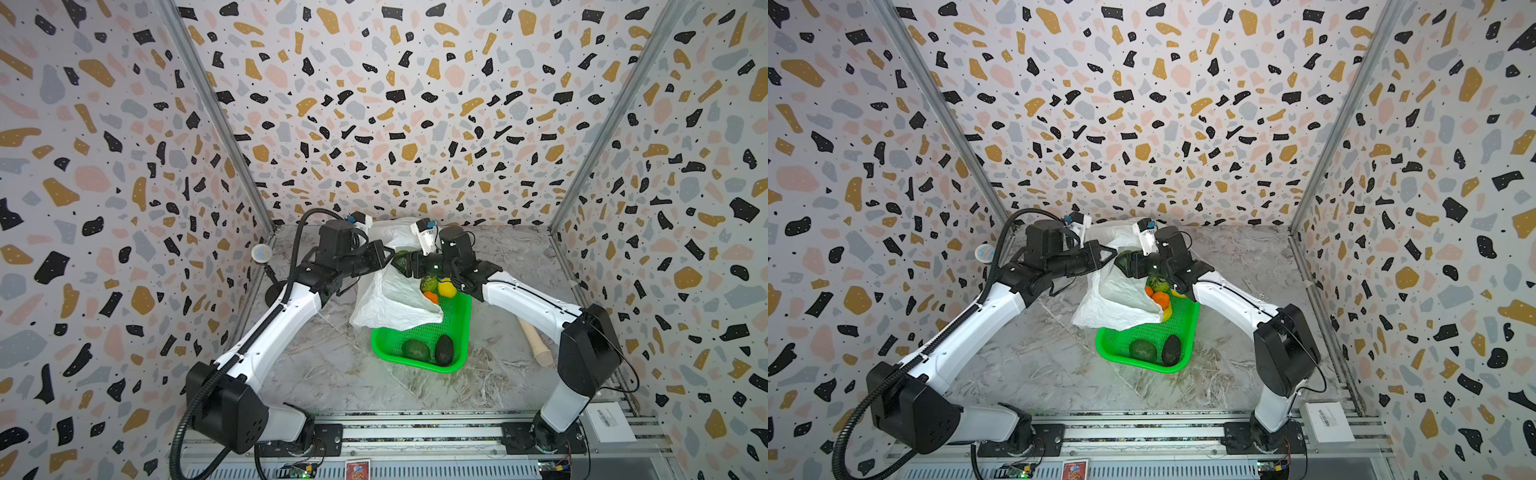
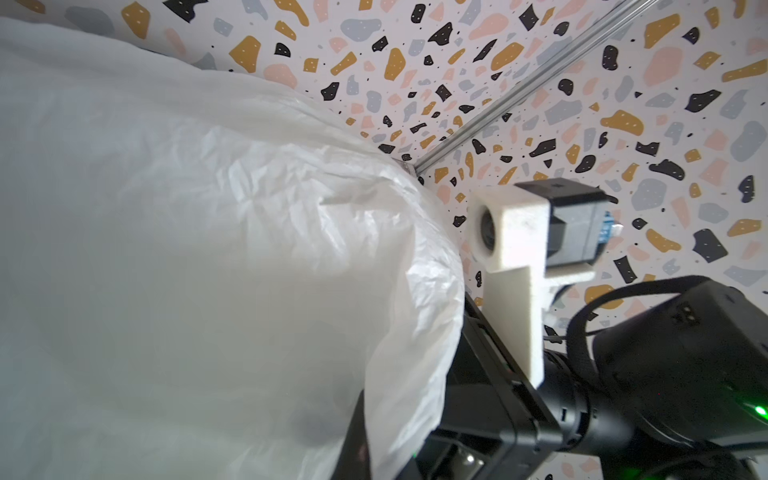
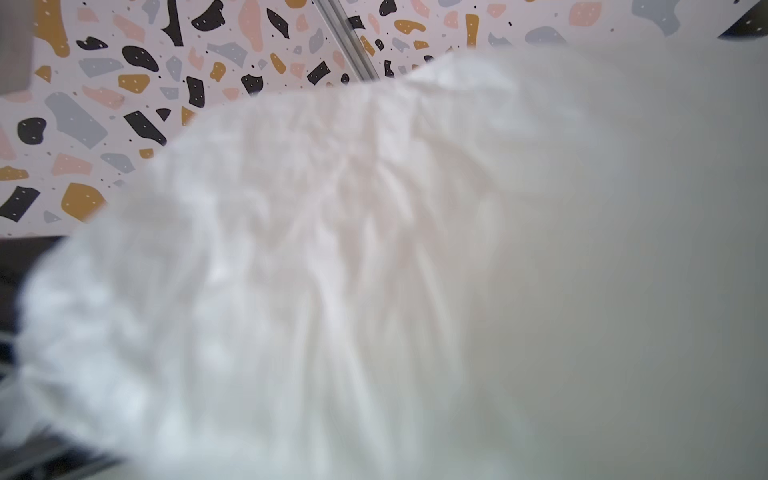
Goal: Place the fruits into the plastic bag
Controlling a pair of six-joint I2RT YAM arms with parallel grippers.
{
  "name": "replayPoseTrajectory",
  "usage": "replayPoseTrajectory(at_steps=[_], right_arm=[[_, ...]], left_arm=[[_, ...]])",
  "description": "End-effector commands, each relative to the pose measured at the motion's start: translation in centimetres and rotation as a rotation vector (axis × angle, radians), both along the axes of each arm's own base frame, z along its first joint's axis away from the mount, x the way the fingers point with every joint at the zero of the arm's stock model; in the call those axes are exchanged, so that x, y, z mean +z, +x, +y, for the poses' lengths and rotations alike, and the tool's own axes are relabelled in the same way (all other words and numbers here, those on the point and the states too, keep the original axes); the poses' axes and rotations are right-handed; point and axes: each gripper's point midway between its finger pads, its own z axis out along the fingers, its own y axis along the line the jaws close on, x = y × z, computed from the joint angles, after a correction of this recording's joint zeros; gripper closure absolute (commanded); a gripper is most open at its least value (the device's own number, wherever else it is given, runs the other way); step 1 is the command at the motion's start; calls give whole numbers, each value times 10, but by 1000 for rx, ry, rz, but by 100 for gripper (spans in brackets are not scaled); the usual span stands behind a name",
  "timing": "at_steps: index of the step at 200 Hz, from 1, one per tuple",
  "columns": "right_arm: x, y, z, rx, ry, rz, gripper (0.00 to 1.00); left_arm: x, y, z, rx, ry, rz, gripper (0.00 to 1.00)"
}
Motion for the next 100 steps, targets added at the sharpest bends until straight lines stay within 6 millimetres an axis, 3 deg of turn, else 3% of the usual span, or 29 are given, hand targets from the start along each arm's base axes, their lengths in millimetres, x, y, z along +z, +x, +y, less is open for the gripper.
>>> replayPoseTrajectory(at_steps=[1,44,77,100], right_arm=[[48,0,7,1,130,-47,43],[79,-4,9,11,258,-81,43],[58,-4,21,12,241,-26,43],[34,0,22,-43,162,1,43]], left_arm=[[22,-9,-9,-67,-89,-45,100],[18,-11,-11,-85,-98,-42,100],[45,-21,-21,-165,-188,-101,100],[64,-21,-13,-150,-154,-164,100]])
